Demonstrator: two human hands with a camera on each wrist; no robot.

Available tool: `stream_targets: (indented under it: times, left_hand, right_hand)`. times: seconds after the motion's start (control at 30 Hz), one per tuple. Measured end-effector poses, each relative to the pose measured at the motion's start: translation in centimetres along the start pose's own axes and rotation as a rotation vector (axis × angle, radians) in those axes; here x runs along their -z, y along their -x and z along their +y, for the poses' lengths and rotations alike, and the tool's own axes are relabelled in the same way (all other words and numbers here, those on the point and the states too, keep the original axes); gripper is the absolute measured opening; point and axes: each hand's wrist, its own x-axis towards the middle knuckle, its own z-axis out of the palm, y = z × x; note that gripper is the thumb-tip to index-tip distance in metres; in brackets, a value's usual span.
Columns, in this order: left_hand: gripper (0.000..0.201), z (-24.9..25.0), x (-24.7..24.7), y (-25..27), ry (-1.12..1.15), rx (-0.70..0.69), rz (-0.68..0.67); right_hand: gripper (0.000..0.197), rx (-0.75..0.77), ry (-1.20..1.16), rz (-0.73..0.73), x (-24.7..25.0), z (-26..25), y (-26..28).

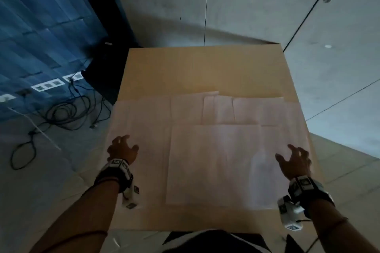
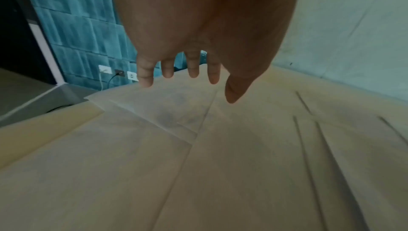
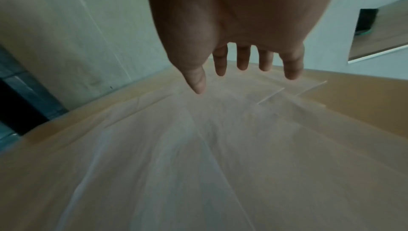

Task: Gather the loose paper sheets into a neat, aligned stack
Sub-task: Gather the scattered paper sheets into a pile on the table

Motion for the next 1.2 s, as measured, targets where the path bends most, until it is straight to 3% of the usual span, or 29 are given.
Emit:
stream_targets:
  times: [0.17, 0.3, 0.63, 0.83, 0.97, 1.03, 1.2]
  left_hand:
    - [0.085, -0.5, 0.4, -2.2, 0.052, 0.175, -0.082]
    - [0.091, -0.4, -0.2, -3.1, 0.039, 0.249, -0.132]
    - [0.085, 4.9, -3.9, -0.1, -0.005, 0.255, -0.191]
    - [0.072, 10.6, -6.7, 4.1, 0.091, 0.253, -0.224]
    - [0.080, 10.1, -5.4, 3.9, 0.187, 0.283, -0.156]
    - [0.085, 8.9, -4.6, 3.4, 0.212, 0.287, -0.108]
    - [0.095, 8.5, -5.9, 4.9, 0.140, 0.249, -0.188]
  right_hand:
    - [0.082, -0.088, 0.084, -0.065, -0.8, -0.2, -2.2]
    - [0.088, -0.095, 0.132, -0.118, -1.9, -0.4, -3.0]
    - [0.091, -0.042, 0.255, -0.127, -3.6, -2.0, -2.2]
    - [0.076, 0.004, 0.225, -0.156, -3.9, -3.2, -0.6]
    - [0.071, -0.021, 0.112, -0.020, -2.0, -2.8, -1.9]
    - [0.075, -0.042, 0.105, -0.046, -1.7, -2.1, -2.6]
    - [0.086, 0.042, 0.222, -0.176, -3.3, -0.9, -1.0]
